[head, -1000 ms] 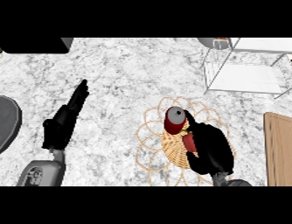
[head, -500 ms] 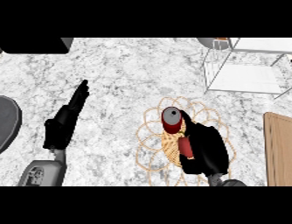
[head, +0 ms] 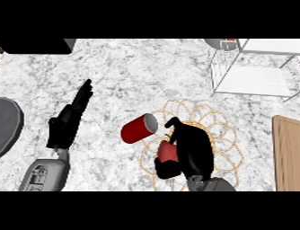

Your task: Pick the bell pepper from the placemat and place it in the tiered shelf

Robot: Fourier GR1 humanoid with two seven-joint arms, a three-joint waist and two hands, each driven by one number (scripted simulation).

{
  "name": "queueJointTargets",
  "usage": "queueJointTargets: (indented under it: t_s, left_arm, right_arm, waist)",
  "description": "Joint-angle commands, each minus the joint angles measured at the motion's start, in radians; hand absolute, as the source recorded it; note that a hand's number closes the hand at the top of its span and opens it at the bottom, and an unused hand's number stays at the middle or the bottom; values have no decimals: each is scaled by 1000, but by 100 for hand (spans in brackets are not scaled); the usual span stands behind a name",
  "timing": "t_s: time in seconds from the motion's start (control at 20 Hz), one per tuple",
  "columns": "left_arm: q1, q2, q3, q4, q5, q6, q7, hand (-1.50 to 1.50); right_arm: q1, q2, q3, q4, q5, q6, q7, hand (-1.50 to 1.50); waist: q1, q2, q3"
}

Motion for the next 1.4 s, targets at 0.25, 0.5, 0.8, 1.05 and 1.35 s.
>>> queueJointTargets:
  t_s: [0.25,0.5,0.8,1.05,1.35]
  left_arm:
    - [50,-12,-29,-90,-14,10,43,0]
    - [-6,-2,5,2,-15,18,12,0]
    - [61,14,-7,1,-9,-16,-38,0]
    - [-9,15,16,-15,1,-3,20,0]
    - [60,-8,-20,-54,-20,9,-5,0]
  right_arm:
    - [-96,6,61,-237,-14,-207,156,150]
    - [-121,6,59,-423,103,-132,299,150]
    - [-364,5,-98,-451,189,73,421,150]
    - [-442,5,-187,-514,250,161,421,150]
    - [-526,-44,-384,-461,235,231,289,150]
  waist:
    - [-2,-3,1]
    - [-15,-3,0]
    - [-4,-4,-1]
    - [-8,-3,-1]
    - [-6,-1,0]
